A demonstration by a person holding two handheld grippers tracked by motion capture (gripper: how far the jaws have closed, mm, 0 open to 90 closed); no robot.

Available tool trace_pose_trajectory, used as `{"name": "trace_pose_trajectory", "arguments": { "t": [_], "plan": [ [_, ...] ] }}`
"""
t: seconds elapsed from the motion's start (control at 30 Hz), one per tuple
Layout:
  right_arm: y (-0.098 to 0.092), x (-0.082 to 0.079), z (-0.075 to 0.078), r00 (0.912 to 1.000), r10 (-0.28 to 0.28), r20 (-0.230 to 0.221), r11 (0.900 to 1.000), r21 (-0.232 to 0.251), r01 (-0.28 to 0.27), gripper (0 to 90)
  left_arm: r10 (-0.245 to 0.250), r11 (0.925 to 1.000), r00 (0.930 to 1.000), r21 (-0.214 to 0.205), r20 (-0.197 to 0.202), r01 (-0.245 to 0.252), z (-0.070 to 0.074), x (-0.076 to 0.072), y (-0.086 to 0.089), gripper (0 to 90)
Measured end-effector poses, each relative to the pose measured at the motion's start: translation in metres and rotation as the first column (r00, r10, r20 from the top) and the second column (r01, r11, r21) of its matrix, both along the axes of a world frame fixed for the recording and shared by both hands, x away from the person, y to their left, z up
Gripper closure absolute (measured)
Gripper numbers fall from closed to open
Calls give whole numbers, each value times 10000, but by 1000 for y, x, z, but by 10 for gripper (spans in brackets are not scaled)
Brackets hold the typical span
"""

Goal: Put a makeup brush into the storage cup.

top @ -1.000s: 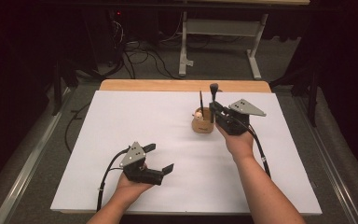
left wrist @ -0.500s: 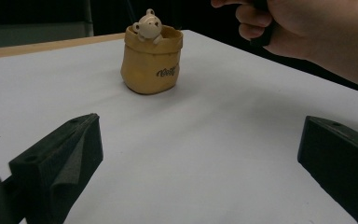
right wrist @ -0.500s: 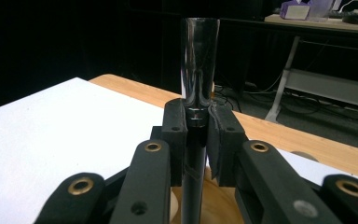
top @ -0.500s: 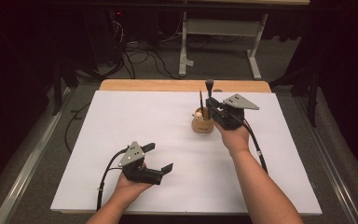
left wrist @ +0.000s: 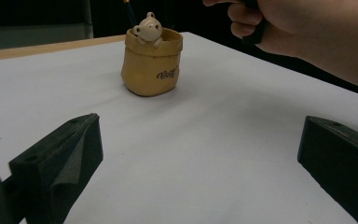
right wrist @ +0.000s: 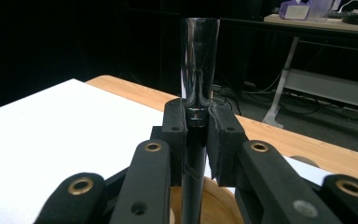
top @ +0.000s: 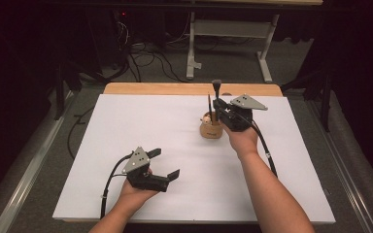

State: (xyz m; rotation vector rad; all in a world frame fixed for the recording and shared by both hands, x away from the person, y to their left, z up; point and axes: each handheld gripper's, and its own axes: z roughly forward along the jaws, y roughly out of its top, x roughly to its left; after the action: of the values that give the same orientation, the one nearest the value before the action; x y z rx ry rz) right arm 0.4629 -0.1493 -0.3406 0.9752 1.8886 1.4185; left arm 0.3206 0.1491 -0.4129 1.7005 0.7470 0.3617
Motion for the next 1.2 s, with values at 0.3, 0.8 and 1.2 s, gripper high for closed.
{"name": "trace_pose_trajectory", "arguments": {
  "t": [0.3,0.8,1.2],
  "plan": [
    [2,3,-11,9998,20,-218,9999,-162,-24,808,26,10000,10000,-9,-23,-26,0,0,1,7],
    [-6,9,-31,9970,-263,-722,9994,-255,245,808,35,10000,10000,22,-35,-35,-1,1,2,7],
    [-9,8,-41,9944,-282,-1021,9993,-271,255,807,46,10000,10000,8,0,-46,0,0,2,7]
  ]
}}
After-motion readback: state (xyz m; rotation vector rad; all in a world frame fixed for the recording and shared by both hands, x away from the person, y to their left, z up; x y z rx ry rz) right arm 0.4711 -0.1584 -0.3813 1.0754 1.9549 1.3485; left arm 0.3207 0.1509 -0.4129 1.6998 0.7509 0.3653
